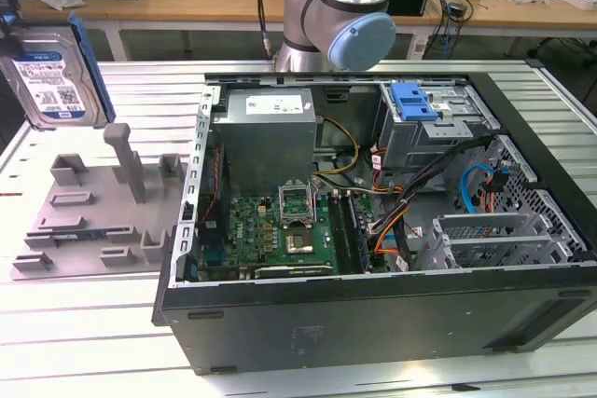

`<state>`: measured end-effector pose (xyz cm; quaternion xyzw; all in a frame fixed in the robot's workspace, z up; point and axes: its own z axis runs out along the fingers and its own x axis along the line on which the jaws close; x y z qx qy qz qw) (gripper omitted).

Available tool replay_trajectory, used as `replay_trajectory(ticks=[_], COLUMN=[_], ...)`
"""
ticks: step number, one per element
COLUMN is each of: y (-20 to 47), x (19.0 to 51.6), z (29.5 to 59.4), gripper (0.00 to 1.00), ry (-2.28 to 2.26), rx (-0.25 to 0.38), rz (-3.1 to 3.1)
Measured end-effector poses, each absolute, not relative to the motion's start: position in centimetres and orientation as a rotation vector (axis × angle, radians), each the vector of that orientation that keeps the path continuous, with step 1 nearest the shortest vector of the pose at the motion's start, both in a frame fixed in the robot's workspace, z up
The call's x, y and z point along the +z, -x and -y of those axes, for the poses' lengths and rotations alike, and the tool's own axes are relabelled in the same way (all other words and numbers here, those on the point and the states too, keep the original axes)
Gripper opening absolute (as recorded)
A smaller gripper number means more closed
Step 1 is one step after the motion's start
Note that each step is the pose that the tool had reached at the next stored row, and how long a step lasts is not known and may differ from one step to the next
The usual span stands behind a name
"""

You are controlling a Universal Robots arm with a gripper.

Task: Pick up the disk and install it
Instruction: 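Pick up the disk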

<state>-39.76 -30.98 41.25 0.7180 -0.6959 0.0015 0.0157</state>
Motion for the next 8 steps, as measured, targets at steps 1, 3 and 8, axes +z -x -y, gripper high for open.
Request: replay_trajectory(ticks=[1, 3, 8], y=[39.8, 39.8, 39.7], x=[41.7, 42.5, 44.5], z=[31.0, 31.0, 31.0], gripper=[0.37, 0.37, 0.37], ry=[-2.233, -2.233, -2.233], rx=[0.005, 0.005, 0.005], rz=[2.165, 2.165, 2.165])
